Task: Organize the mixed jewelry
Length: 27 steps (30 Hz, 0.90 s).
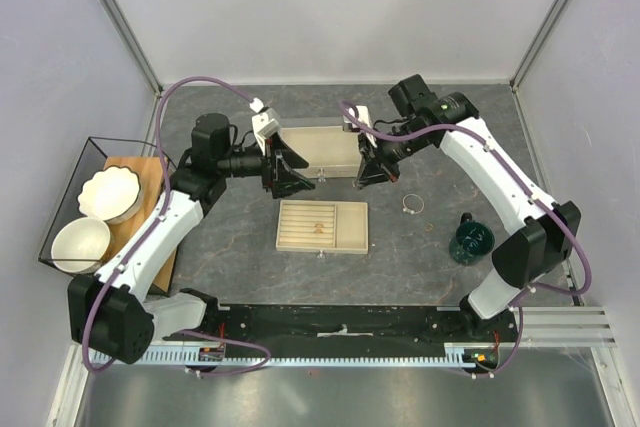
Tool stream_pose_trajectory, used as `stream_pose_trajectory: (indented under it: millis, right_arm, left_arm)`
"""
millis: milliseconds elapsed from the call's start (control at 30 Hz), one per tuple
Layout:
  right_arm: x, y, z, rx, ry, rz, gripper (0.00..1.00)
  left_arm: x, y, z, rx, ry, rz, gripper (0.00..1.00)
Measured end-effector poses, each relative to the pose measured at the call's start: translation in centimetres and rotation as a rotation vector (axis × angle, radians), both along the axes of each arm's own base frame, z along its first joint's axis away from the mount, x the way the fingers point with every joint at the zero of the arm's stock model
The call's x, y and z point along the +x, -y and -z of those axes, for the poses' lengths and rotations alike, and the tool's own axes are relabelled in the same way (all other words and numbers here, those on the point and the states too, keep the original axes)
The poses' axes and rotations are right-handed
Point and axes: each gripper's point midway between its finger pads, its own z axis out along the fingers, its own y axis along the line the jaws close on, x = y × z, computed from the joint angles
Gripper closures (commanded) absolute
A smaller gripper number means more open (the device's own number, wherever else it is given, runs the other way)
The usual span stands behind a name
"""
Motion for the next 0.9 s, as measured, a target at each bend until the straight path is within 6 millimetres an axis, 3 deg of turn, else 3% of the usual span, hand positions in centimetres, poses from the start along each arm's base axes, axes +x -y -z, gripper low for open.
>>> stream_pose_trajectory:
  millis: [100,367,567,900]
  right_arm:
    - [-1.4,-1.5,-1.0,0.059,-0.029,-0.092,0.97]
    - [-6.6,-5.3,-2.0,0.116,-0.111,-0.294,0.97]
    - [-7.3,-5.5,-2.4,0.117,-0.123,-0.312,0.98]
    - [-7.5,-5.5,-2.4,0.116,-0.126,-0.314,0.98]
  left_arm:
    - [-1.7,1.2,-1.3,-0.022,0.081,0.08,0.23]
    - [-2.5,2.7,-2.8,-0.049,0.273,0.182,0.24]
    - [-3.4,3.0,-2.1,-0.041,0.405,0.279,0.27]
    - [-5.4,2.5,1.0,0.025,0.551,0.425,0.29]
